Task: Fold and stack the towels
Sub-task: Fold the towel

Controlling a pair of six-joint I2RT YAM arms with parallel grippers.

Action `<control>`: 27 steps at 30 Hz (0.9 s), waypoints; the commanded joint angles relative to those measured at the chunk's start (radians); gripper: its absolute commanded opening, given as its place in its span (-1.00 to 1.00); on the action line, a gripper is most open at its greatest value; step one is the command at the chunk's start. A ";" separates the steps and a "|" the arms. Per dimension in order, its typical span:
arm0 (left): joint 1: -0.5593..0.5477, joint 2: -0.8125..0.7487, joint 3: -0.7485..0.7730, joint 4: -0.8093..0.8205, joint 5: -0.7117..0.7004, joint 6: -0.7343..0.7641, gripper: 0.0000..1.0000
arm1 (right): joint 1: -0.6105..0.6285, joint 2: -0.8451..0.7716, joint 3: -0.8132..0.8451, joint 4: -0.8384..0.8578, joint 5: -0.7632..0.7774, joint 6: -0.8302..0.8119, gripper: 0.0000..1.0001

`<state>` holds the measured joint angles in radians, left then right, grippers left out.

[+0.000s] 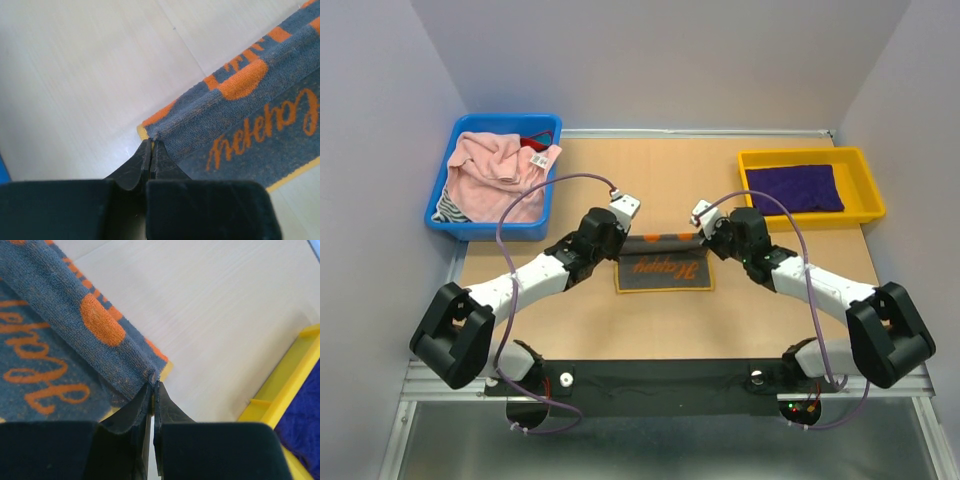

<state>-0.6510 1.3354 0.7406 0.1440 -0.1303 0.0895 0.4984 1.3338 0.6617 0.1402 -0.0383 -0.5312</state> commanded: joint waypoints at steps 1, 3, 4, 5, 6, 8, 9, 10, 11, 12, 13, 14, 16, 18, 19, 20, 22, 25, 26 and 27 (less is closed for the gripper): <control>0.008 -0.047 -0.015 -0.090 -0.006 -0.083 -1.00 | -0.006 -0.057 -0.022 -0.017 -0.024 0.039 -0.99; 0.008 -0.061 -0.012 -0.098 0.029 -0.085 -1.00 | -0.006 -0.062 -0.024 -0.051 -0.047 0.037 -0.99; 0.010 -0.062 -0.010 -0.103 0.029 -0.114 -1.00 | -0.006 -0.062 -0.025 -0.056 -0.052 0.039 -0.99; 0.010 -0.061 -0.009 -0.109 0.028 -0.123 -1.00 | -0.006 -0.061 -0.024 -0.062 -0.060 0.036 -0.99; 0.008 -0.055 0.000 -0.116 0.034 -0.131 -1.00 | -0.006 -0.056 -0.020 -0.082 -0.077 0.036 -0.99; 0.010 -0.042 0.020 -0.142 0.037 -0.172 -1.00 | -0.006 -0.050 -0.001 -0.108 -0.097 0.037 -0.99; 0.010 -0.026 0.038 -0.177 0.031 -0.187 -1.00 | -0.006 -0.044 0.006 -0.126 -0.119 0.037 -0.99; 0.010 -0.016 0.046 -0.194 0.029 -0.216 -1.00 | -0.006 -0.044 0.009 -0.129 -0.127 0.042 -0.99; 0.010 -0.009 0.052 -0.216 0.031 -0.229 -1.00 | -0.006 -0.041 0.013 -0.132 -0.132 0.045 -0.99; 0.008 0.008 0.054 -0.225 0.026 -0.241 -1.00 | -0.006 -0.039 0.015 -0.137 -0.138 0.046 -0.99; 0.010 0.018 0.063 -0.244 0.024 -0.252 -1.00 | -0.006 -0.032 0.018 -0.137 -0.144 0.048 -0.99; 0.010 0.027 0.066 -0.253 0.023 -0.261 -1.00 | -0.006 -0.027 0.019 -0.137 -0.144 0.048 -0.99; 0.008 0.050 0.074 -0.264 0.014 -0.284 -1.00 | -0.006 -0.016 0.021 -0.171 -0.146 0.050 -0.99; 0.010 0.062 0.075 -0.276 0.011 -0.301 -1.00 | -0.006 -0.005 0.019 -0.175 -0.138 0.051 -0.99; 0.008 0.077 0.080 -0.280 0.014 -0.307 -1.00 | -0.006 -0.001 0.016 -0.179 -0.126 0.050 -0.99; 0.010 0.084 0.083 -0.290 0.015 -0.312 -1.00 | -0.006 0.014 0.016 -0.177 -0.118 0.046 -0.99; 0.010 0.097 0.086 -0.294 0.017 -0.330 -1.00 | -0.006 0.025 0.019 -0.180 -0.098 0.046 -0.99; 0.010 0.093 0.083 -0.290 0.015 -0.343 -1.00 | -0.006 0.036 0.035 -0.180 -0.072 0.045 -0.99; 0.008 0.090 0.085 -0.290 0.014 -0.344 -1.00 | -0.004 0.031 0.044 -0.180 -0.065 0.040 -0.99; 0.010 0.090 0.086 -0.293 0.012 -0.346 -1.00 | -0.006 0.033 0.052 -0.180 -0.061 0.037 -0.99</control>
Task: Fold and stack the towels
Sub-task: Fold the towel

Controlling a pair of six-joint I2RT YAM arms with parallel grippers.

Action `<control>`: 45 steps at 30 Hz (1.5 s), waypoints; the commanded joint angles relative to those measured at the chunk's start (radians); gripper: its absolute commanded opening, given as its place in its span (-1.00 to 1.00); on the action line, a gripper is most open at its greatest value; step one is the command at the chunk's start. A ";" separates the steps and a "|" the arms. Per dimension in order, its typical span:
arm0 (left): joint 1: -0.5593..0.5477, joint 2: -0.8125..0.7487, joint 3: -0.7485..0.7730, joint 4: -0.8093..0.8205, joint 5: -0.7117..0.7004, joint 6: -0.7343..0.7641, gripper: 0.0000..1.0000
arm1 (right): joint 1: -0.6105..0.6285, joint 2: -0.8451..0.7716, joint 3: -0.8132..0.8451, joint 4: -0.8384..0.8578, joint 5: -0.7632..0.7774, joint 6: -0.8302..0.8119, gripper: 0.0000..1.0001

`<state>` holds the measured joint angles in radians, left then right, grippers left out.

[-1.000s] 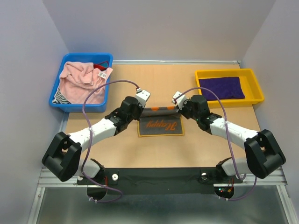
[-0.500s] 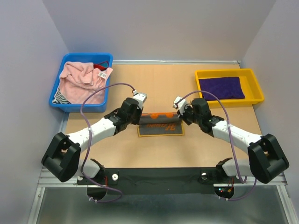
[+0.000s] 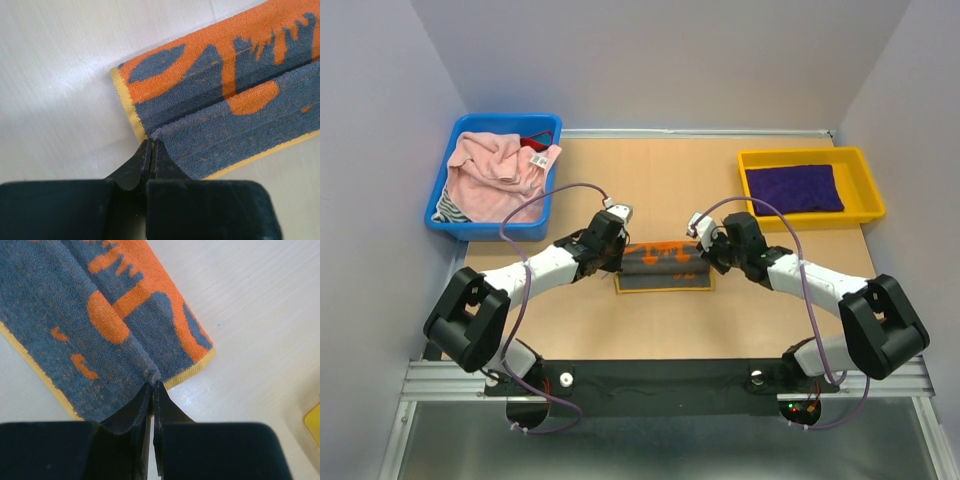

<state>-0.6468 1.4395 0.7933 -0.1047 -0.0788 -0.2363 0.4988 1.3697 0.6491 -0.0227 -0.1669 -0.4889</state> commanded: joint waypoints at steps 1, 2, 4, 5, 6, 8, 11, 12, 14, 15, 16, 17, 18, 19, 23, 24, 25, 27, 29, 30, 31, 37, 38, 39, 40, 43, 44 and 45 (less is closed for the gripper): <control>0.004 -0.021 0.038 -0.044 -0.039 -0.023 -1.00 | -0.006 -0.006 0.070 -0.016 0.073 -0.007 -0.99; 0.006 -0.022 0.038 -0.044 -0.036 -0.024 -1.00 | -0.006 -0.007 0.083 -0.016 0.075 -0.007 -0.99; 0.006 -0.028 0.044 -0.046 -0.036 -0.032 -1.00 | -0.006 -0.011 0.092 -0.016 0.078 -0.013 -0.99; 0.004 -0.027 0.047 -0.055 -0.036 -0.035 -1.00 | -0.006 -0.009 0.096 -0.016 0.079 -0.013 -0.99; 0.006 -0.027 0.047 -0.058 -0.033 -0.038 -1.00 | -0.006 -0.009 0.101 -0.017 0.078 -0.014 -0.99; 0.006 -0.024 0.053 -0.072 -0.032 -0.041 -1.00 | -0.006 -0.006 0.101 -0.017 0.081 -0.014 -0.99; 0.004 -0.016 0.049 -0.079 -0.030 -0.054 -1.00 | -0.006 0.000 0.086 -0.017 0.072 -0.008 -0.99; 0.006 -0.010 0.044 -0.081 -0.024 -0.060 -1.00 | -0.006 0.000 0.075 -0.017 0.069 -0.007 -0.99; 0.006 -0.005 0.035 -0.088 -0.019 -0.069 -1.00 | -0.006 -0.003 0.064 -0.020 0.049 0.004 -0.99; 0.006 -0.001 0.034 -0.093 -0.015 -0.073 -1.00 | -0.006 -0.007 0.060 -0.020 0.043 0.009 -0.99; 0.004 -0.002 0.026 -0.095 -0.013 -0.084 -1.00 | -0.006 -0.011 0.055 -0.022 0.037 0.013 -0.99; 0.006 -0.002 0.021 -0.099 -0.012 -0.087 -1.00 | -0.006 -0.018 0.044 -0.022 0.021 0.022 -0.98; 0.004 -0.002 0.015 -0.099 -0.013 -0.092 -1.00 | -0.006 -0.021 0.041 -0.022 0.015 0.029 -0.98; 0.004 -0.004 0.006 -0.099 -0.013 -0.098 -0.96 | -0.006 -0.024 0.032 -0.023 0.001 0.036 -0.96; 0.004 -0.005 -0.008 -0.102 0.023 -0.109 -0.61 | -0.006 -0.041 0.020 -0.040 -0.035 0.068 -0.76; 0.003 -0.011 -0.012 -0.101 0.034 -0.113 -0.51 | -0.006 -0.049 0.018 -0.045 -0.040 0.079 -0.71; 0.001 -0.031 -0.022 -0.101 0.053 -0.119 -0.29 | -0.006 -0.066 0.018 -0.058 -0.051 0.088 -0.64; -0.001 -0.062 -0.031 -0.104 0.074 -0.135 -0.02 | -0.006 -0.098 0.017 -0.077 -0.068 0.104 -0.50; -0.007 -0.132 -0.049 -0.102 0.123 -0.146 0.20 | -0.006 -0.159 0.021 -0.104 -0.109 0.121 -0.46; -0.008 -0.158 -0.057 -0.107 0.135 -0.164 0.27 | -0.006 -0.181 0.029 -0.123 -0.126 0.127 -0.39; -0.008 -0.218 -0.071 -0.110 0.154 -0.175 0.30 | -0.005 -0.205 0.052 -0.155 -0.141 0.141 -0.37; -0.013 -0.433 -0.101 -0.115 0.145 -0.285 0.36 | -0.006 -0.331 0.101 -0.200 -0.266 0.298 0.02; -0.013 -0.444 -0.101 -0.107 0.133 -0.300 0.32 | -0.006 -0.319 0.112 -0.197 -0.266 0.329 0.01; -0.011 -0.448 -0.098 -0.095 0.123 -0.317 0.27 | -0.006 -0.305 0.127 -0.197 -0.263 0.367 -0.02; -0.011 -0.444 -0.095 -0.076 0.122 -0.330 0.22 | -0.006 -0.282 0.145 -0.192 -0.266 0.404 -0.03; -0.011 -0.375 -0.068 -0.003 0.135 -0.365 0.08 | -0.006 -0.200 0.170 -0.130 -0.241 0.571 -0.14; -0.013 -0.348 -0.036 0.016 0.136 -0.363 0.06 | -0.006 -0.184 0.170 -0.108 -0.203 0.643 -0.17; -0.013 -0.291 0.001 0.020 0.120 -0.360 0.06 | -0.006 -0.157 0.159 -0.058 -0.182 0.676 -0.21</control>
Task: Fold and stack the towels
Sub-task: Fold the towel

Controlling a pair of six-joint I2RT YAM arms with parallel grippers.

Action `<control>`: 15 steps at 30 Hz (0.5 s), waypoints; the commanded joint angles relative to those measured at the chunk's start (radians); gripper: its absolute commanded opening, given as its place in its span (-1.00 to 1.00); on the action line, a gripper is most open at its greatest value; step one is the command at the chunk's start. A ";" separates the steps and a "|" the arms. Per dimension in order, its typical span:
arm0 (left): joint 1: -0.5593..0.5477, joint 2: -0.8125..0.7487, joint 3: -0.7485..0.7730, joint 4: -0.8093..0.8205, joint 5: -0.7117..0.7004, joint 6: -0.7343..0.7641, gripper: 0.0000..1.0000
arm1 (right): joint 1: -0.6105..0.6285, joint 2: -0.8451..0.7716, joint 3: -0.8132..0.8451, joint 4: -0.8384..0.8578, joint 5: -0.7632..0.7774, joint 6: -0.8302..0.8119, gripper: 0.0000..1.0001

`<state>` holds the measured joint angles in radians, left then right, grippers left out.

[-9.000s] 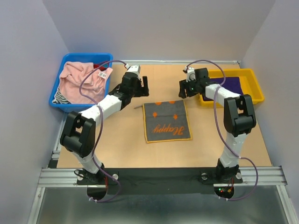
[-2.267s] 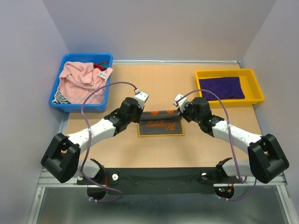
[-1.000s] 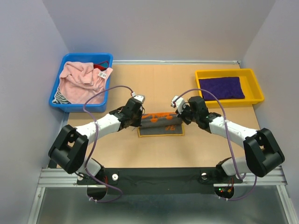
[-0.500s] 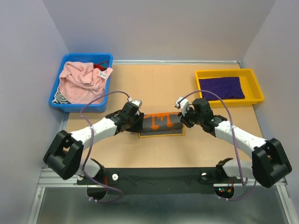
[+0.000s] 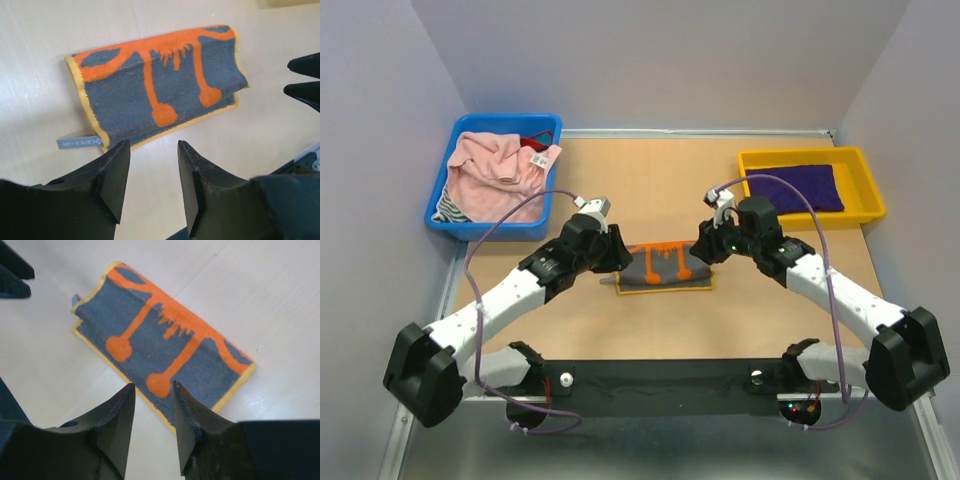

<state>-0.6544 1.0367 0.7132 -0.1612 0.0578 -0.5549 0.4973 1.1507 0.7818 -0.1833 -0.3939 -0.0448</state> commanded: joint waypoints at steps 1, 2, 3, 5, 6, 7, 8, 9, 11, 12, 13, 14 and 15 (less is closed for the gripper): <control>-0.005 0.141 0.081 0.075 -0.030 -0.042 0.04 | -0.003 0.070 0.022 0.123 0.058 0.249 -0.21; -0.005 0.169 0.115 0.078 -0.042 -0.042 -0.01 | -0.005 0.086 0.023 0.136 0.100 0.284 -0.23; -0.007 0.221 0.144 0.084 -0.050 -0.036 -0.02 | -0.005 0.108 0.024 0.152 0.130 0.298 -0.23; -0.005 0.269 0.164 0.094 -0.050 -0.034 -0.03 | -0.005 0.142 0.036 0.156 0.174 0.310 -0.23; -0.007 0.290 0.172 0.104 -0.082 -0.030 -0.03 | -0.005 0.158 0.039 0.154 0.191 0.319 -0.23; -0.007 0.331 0.180 0.107 -0.085 -0.031 -0.03 | -0.005 0.174 0.042 0.159 0.207 0.330 -0.23; -0.007 0.351 0.178 0.109 -0.084 -0.033 -0.04 | -0.003 0.188 0.040 0.160 0.220 0.338 -0.23; -0.008 0.370 0.177 0.109 -0.081 -0.033 -0.04 | -0.005 0.217 0.039 0.162 0.222 0.347 -0.23; -0.016 0.407 0.149 0.111 -0.078 -0.043 -0.10 | -0.005 0.250 0.021 0.165 0.219 0.359 -0.23; -0.025 0.411 0.134 0.115 -0.075 -0.048 -0.10 | -0.005 0.256 0.010 0.168 0.214 0.367 -0.23; -0.030 0.416 0.100 0.118 -0.076 -0.062 -0.11 | -0.003 0.259 -0.002 0.169 0.213 0.373 -0.23; -0.033 0.416 0.080 0.120 -0.076 -0.069 -0.13 | -0.002 0.261 -0.021 0.173 0.216 0.381 -0.23; -0.037 0.411 0.057 0.136 -0.073 -0.077 -0.18 | -0.003 0.254 -0.054 0.174 0.217 0.394 -0.23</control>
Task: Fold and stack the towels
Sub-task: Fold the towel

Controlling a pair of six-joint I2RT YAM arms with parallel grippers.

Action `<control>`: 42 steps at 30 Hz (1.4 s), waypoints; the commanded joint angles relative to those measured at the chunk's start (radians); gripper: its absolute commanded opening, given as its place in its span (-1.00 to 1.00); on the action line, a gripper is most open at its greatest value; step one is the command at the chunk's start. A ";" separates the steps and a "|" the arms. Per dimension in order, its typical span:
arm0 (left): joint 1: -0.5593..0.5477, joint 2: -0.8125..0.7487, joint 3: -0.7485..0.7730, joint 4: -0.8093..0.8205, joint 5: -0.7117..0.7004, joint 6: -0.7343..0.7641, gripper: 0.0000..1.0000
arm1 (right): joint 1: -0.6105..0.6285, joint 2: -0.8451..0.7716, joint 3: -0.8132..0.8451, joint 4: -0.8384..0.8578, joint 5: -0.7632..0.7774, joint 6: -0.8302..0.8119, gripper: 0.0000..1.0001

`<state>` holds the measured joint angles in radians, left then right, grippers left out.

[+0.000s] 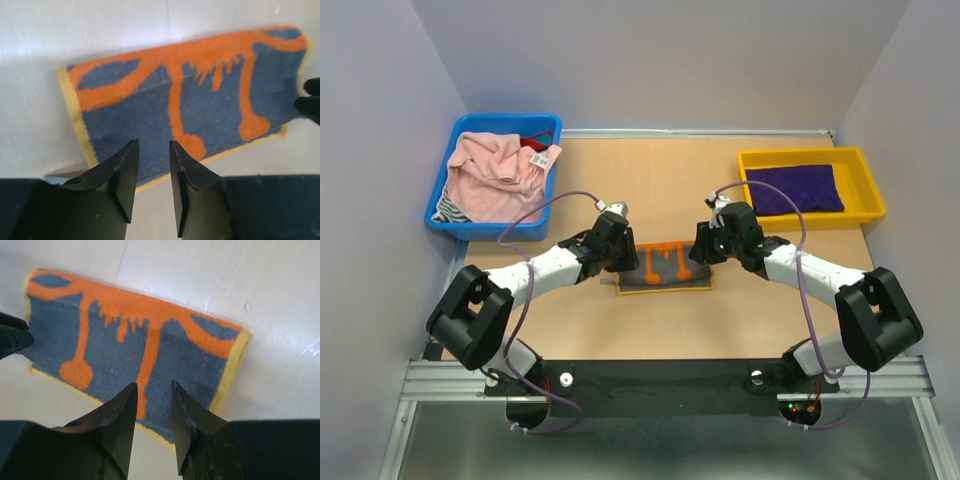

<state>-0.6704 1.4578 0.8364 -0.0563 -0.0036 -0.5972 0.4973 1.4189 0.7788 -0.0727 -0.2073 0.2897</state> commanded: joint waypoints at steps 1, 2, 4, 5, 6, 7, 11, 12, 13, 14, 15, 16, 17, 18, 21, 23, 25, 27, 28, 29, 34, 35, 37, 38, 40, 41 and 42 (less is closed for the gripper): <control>-0.029 -0.016 -0.088 0.041 -0.001 -0.042 -0.20 | -0.003 -0.020 -0.071 0.063 0.025 0.065 -0.24; -0.032 -0.020 -0.126 0.052 -0.001 -0.062 -0.25 | 0.000 -0.028 -0.104 0.063 0.019 0.075 -0.24; -0.041 -0.039 -0.158 0.052 0.029 -0.081 -0.31 | 0.001 -0.066 -0.140 0.063 -0.006 0.078 -0.28; -0.050 -0.050 -0.183 0.052 0.030 -0.088 -0.31 | 0.003 -0.081 -0.159 0.062 -0.012 0.083 -0.28; -0.057 -0.060 -0.195 0.050 0.025 -0.098 -0.31 | 0.003 -0.103 -0.180 0.063 -0.018 0.094 -0.34; -0.063 -0.082 -0.207 0.073 0.018 -0.104 -0.32 | 0.004 -0.133 -0.215 0.063 -0.023 0.098 -0.37; -0.066 -0.108 -0.269 0.087 0.013 -0.125 -0.32 | 0.003 -0.179 -0.298 0.063 -0.037 0.127 -0.38; -0.066 -0.108 -0.281 0.087 0.013 -0.136 -0.32 | 0.003 -0.187 -0.326 0.063 -0.032 0.144 -0.38; -0.066 -0.108 -0.281 0.088 0.011 -0.141 -0.32 | 0.003 -0.196 -0.340 0.063 -0.027 0.150 -0.38; -0.066 -0.111 -0.295 0.093 0.011 -0.145 -0.32 | 0.003 -0.219 -0.352 0.063 -0.011 0.166 -0.38; -0.066 -0.117 -0.304 0.095 0.011 -0.150 -0.32 | 0.003 -0.236 -0.368 0.063 -0.004 0.170 -0.37; -0.066 -0.123 -0.310 0.095 -0.018 -0.154 -0.32 | 0.003 -0.253 -0.381 0.063 0.000 0.178 -0.37; -0.066 -0.141 -0.319 0.093 -0.025 -0.159 -0.33 | 0.004 -0.270 -0.403 0.091 0.012 0.181 -0.37; -0.066 -0.154 -0.322 0.084 -0.032 -0.162 -0.32 | 0.004 -0.314 -0.411 0.090 0.016 0.183 -0.37; -0.066 -0.218 -0.310 0.058 -0.047 -0.153 -0.28 | 0.003 -0.409 -0.411 0.093 -0.007 0.187 -0.37; -0.073 -0.275 -0.286 0.032 -0.055 -0.147 -0.20 | 0.003 -0.443 -0.389 0.099 -0.030 0.190 -0.36; -0.084 -0.324 -0.251 0.010 -0.058 -0.147 -0.15 | 0.003 -0.462 -0.349 0.125 -0.061 0.201 -0.25; -0.095 -0.349 -0.226 0.009 -0.062 -0.154 -0.08 | 0.003 -0.459 -0.323 0.174 -0.104 0.233 -0.14; -0.101 -0.364 -0.215 0.010 -0.064 -0.159 -0.07 | 0.004 -0.443 -0.320 0.251 -0.121 0.253 -0.12; -0.106 -0.366 -0.198 0.018 -0.064 -0.161 -0.07 | 0.006 -0.424 -0.320 0.302 -0.139 0.275 -0.09; -0.112 -0.301 -0.174 0.153 -0.058 -0.150 -0.13 | 0.014 -0.230 -0.329 0.617 -0.251 0.402 -0.06; -0.113 -0.257 -0.165 0.186 -0.058 -0.145 -0.17 | 0.021 -0.174 -0.332 0.686 -0.236 0.407 -0.06; -0.113 -0.184 -0.163 0.226 -0.032 -0.136 -0.18 | 0.021 -0.123 -0.337 0.753 -0.227 0.402 -0.06; -0.116 -0.160 -0.164 0.239 -0.030 -0.141 -0.20 | 0.023 -0.103 -0.349 0.770 -0.222 0.399 -0.06; -0.116 -0.103 -0.181 0.280 -0.012 -0.145 -0.22 | 0.023 -0.048 -0.371 0.812 -0.204 0.387 -0.05; -0.116 -0.087 -0.200 0.292 -0.009 -0.154 -0.23 | 0.023 -0.028 -0.386 0.829 -0.202 0.384 -0.05; -0.116 -0.071 -0.212 0.308 -0.009 -0.161 -0.24 | 0.023 -0.014 -0.419 0.846 -0.201 0.384 -0.05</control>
<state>-0.7795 1.3521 0.6495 0.1589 -0.0269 -0.7498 0.5121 1.3682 0.4175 0.5770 -0.4088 0.6643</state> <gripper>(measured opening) 0.388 0.472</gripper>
